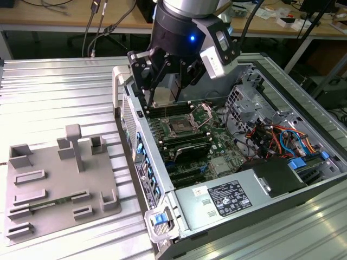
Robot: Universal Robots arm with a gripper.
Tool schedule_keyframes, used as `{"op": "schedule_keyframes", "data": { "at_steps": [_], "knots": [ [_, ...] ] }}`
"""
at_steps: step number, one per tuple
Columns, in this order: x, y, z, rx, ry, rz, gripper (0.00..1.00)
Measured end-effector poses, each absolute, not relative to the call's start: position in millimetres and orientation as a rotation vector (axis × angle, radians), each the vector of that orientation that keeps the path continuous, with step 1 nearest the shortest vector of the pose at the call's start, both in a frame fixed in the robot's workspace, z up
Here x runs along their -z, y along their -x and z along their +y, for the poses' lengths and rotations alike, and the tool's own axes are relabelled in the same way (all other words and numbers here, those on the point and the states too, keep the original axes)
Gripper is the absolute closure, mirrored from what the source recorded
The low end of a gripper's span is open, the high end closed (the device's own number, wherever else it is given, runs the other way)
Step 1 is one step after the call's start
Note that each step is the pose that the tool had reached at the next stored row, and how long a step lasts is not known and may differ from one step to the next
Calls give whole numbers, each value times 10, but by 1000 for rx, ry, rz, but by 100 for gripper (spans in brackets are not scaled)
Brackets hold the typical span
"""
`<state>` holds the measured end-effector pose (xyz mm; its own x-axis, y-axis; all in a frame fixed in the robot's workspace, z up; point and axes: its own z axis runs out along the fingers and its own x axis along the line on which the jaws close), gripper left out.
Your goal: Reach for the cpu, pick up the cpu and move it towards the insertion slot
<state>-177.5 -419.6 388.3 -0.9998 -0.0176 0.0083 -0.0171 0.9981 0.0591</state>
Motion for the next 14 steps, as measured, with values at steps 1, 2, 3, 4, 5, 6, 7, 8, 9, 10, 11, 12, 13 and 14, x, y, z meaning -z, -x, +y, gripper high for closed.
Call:
{"op": "schedule_keyframes", "data": {
  "at_steps": [1, 2, 3, 4, 5, 6, 7, 8, 9, 10, 11, 12, 13, 14],
  "knots": [
    [-3883, 1773, -4193, 92, -27, -3131, 45],
    [-3883, 1772, -4189, 93, -27, -3131, 45],
    [-3883, 1770, -4184, 93, -27, -3131, 45],
    [-3884, 1767, -4178, 92, -27, -3131, 45],
    [-3883, 1766, -4176, 92, -27, -3131, 45],
    [-3883, 1765, -4173, 93, -27, -3131, 45],
    [-3884, 1763, -4167, 92, -27, -3131, 45],
    [-3884, 1760, -4162, 93, -27, -3131, 45],
    [-3883, 1759, -4159, 93, -27, -3131, 45],
    [-3883, 1758, -4155, 93, -26, -3131, 45],
    [-3884, 1756, -4148, 93, -27, -3131, 45],
    [-3884, 1754, -4145, 92, -27, -3131, 45],
    [-3883, 1753, -4140, 92, -26, -3131, 45],
    [-3883, 1751, -4135, 92, -26, -3131, 45]
  ]
}}
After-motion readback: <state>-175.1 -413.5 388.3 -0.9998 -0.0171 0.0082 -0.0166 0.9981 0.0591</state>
